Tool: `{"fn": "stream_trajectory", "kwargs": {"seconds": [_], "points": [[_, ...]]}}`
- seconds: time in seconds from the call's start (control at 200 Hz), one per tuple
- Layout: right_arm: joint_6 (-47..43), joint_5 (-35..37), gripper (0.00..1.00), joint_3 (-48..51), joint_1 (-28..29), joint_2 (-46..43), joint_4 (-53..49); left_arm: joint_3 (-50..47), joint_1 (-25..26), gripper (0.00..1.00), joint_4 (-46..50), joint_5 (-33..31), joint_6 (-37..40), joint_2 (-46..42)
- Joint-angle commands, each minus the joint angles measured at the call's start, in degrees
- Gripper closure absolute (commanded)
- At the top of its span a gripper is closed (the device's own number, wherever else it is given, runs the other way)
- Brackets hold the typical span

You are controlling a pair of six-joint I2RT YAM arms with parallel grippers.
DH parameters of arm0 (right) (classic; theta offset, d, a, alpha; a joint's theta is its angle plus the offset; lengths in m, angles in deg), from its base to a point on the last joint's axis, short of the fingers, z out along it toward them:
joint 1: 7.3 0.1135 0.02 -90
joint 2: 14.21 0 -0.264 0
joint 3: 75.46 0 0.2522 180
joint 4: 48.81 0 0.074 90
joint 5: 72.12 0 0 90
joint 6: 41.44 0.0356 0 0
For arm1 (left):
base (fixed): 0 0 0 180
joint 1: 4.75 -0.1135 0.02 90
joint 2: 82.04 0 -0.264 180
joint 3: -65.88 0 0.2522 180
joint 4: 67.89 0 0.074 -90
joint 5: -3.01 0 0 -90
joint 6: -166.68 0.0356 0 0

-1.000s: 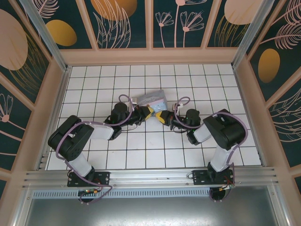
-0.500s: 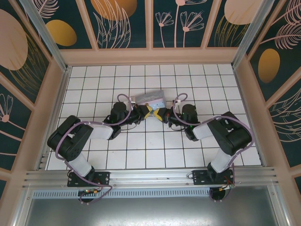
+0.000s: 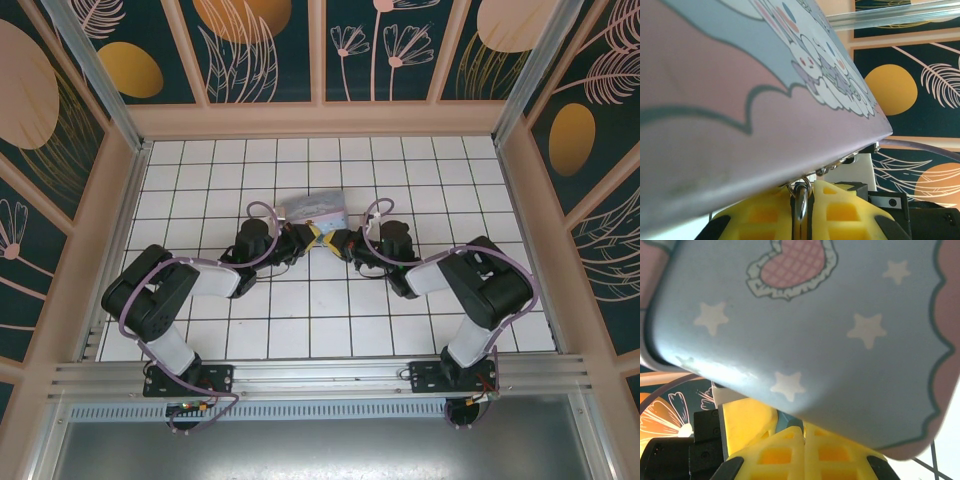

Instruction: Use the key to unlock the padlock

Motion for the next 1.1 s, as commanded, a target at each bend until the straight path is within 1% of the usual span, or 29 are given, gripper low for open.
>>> {"fn": "stream_trajectory", "kwargs": {"seconds": [0.0,0.125,0.225,0.34,0.36,0.42,0.575,0.691,0.766,0.841,0.981,1.096], "points": [[-1.1,2.4,1.0,-2.6,2.3,-0.3,5.7,0.2,4.0,1.0,-0.8,10.9,3.3,0.7],[-1.8,2.9,1.0,-2.0,2.2,-1.1,4.7,0.5,4.0,1.0,-0.1,10.0,3.9,1.4],[-2.1,2.6,0.84,-1.1,2.1,-1.8,5.0,0.4,4.0,1.0,0.1,9.2,3.9,1.5],[-2.6,2.7,0.72,0.4,2.0,-2.9,5.0,0.4,4.0,1.0,0.6,8.3,4.0,1.5],[-2.7,2.8,0.7,0.7,2.1,-3.2,4.9,0.4,3.9,1.0,0.7,8.3,4.1,3.0],[-3.0,2.8,0.65,1.4,2.0,-3.9,4.4,0.4,3.9,1.0,0.6,8.1,3.9,3.5],[-4.6,3.2,0.43,3.9,2.0,-6.5,2.0,0.5,3.7,1.0,0.4,7.8,3.8,4.3],[-6.7,3.9,0.32,6.3,2.0,-10.3,-1.5,0.6,3.5,1.0,0.5,7.7,4.0,4.6],[-8.6,4.9,0.29,7.6,1.9,-13.9,-6.3,0.7,3.4,1.0,0.7,7.6,4.2,4.8],[-10.9,5.9,0.28,8.4,1.9,-18.0,-12.3,0.8,3.4,1.0,0.9,7.7,4.4,5.0],[-18.1,11.5,0.27,6.4,2.2,-26.6,-30.7,1.3,3.3,1.0,1.3,7.7,5.0,5.5],[-24.7,18.1,0.27,2.8,2.9,-30.9,-45.4,1.7,3.3,1.0,1.4,7.7,5.1,6.1]]}}
